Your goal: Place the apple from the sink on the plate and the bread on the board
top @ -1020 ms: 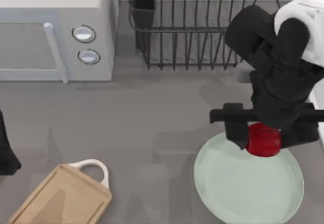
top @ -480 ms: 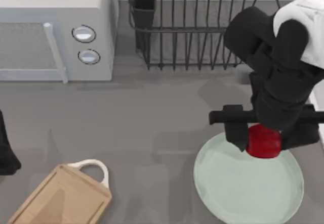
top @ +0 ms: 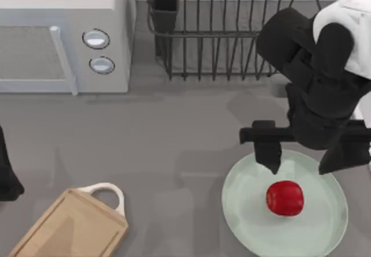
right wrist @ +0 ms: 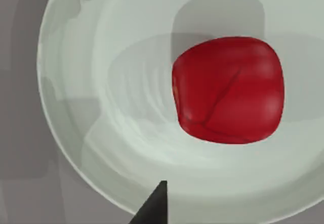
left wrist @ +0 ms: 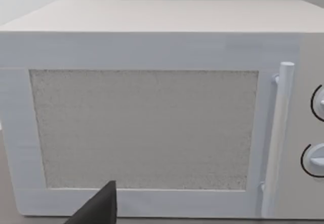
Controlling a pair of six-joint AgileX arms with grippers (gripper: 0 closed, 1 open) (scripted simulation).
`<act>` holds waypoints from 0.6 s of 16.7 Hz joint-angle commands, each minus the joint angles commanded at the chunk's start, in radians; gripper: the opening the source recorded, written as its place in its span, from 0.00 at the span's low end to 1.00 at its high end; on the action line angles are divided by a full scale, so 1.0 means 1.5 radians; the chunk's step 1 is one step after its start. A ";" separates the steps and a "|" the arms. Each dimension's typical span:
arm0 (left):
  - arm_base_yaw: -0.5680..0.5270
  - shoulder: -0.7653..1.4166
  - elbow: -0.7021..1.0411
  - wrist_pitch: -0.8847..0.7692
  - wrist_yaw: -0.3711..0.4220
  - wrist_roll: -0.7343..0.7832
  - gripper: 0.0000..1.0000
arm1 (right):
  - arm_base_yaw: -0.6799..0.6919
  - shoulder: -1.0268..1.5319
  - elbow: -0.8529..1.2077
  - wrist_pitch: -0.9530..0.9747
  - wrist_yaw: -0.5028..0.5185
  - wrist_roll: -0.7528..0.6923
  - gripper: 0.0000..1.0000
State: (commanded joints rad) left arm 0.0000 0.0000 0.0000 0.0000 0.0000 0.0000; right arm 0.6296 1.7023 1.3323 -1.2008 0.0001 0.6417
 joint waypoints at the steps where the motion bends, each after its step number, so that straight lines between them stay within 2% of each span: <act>1: 0.000 0.000 0.000 0.000 0.000 0.000 1.00 | 0.000 0.000 0.000 0.000 0.000 0.000 0.98; 10: 0.000 0.000 0.000 0.000 0.000 0.000 1.00 | -0.001 0.001 0.000 0.000 0.000 0.000 1.00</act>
State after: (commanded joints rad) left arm 0.0000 0.0000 0.0000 0.0000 0.0000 0.0000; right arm 0.6283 1.7031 1.3325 -1.2007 0.0001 0.6416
